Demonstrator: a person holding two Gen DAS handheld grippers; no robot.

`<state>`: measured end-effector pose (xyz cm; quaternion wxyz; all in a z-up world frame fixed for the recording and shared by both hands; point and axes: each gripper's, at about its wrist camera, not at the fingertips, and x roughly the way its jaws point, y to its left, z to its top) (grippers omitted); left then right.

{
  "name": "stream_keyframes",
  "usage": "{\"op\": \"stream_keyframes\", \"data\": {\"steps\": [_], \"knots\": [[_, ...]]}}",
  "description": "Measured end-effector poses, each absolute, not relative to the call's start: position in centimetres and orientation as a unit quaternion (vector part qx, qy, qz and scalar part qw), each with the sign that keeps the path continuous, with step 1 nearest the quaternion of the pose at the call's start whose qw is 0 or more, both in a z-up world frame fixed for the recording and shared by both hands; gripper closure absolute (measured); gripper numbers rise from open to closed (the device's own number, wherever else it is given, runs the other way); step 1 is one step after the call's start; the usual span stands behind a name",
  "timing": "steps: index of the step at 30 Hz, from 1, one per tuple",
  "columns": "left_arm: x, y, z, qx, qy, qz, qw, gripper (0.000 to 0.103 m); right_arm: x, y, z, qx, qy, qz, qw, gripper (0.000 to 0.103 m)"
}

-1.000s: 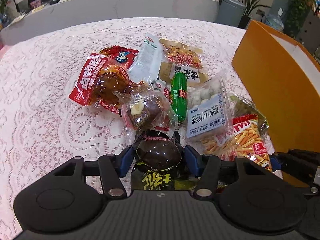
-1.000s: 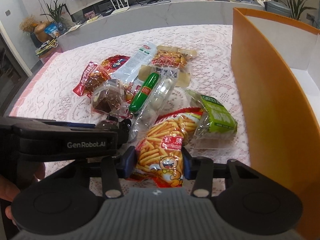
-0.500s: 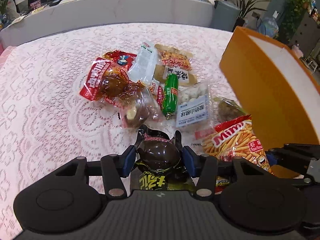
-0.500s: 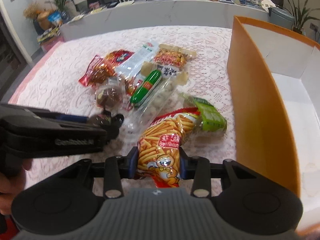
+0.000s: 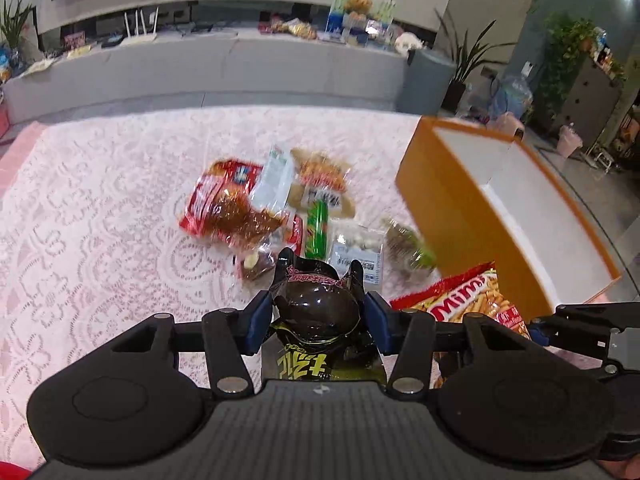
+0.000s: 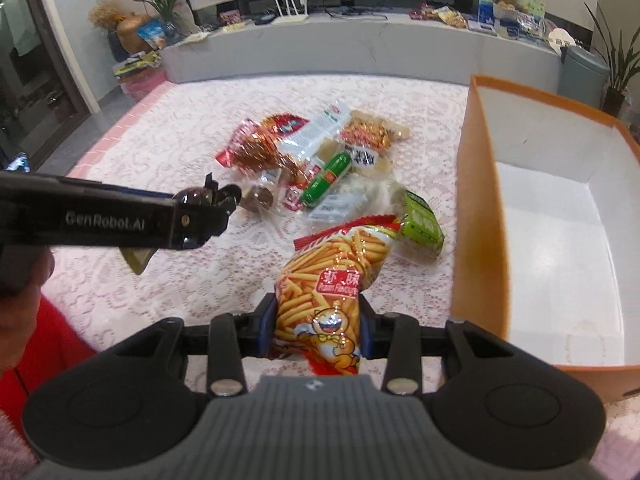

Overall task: Organize snacks
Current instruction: 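Carry both held snacks over the orange box and release them inside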

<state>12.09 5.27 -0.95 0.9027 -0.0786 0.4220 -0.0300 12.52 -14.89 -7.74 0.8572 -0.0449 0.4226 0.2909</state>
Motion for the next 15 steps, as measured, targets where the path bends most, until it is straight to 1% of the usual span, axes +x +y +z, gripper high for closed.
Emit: {"op": "stream_keyframes", "data": {"steps": [8, 15], "knots": [[11.6, 3.7, 2.0, -0.077, 0.39, -0.051, 0.916, 0.046, 11.0, -17.6, -3.2, -0.051, 0.383, 0.326, 0.863, 0.065], [12.6, 1.2, 3.7, -0.056, 0.373, -0.084, 0.922, 0.046, 11.9, -20.9, -0.7, -0.057, 0.366, 0.311, 0.875, 0.065]]}}
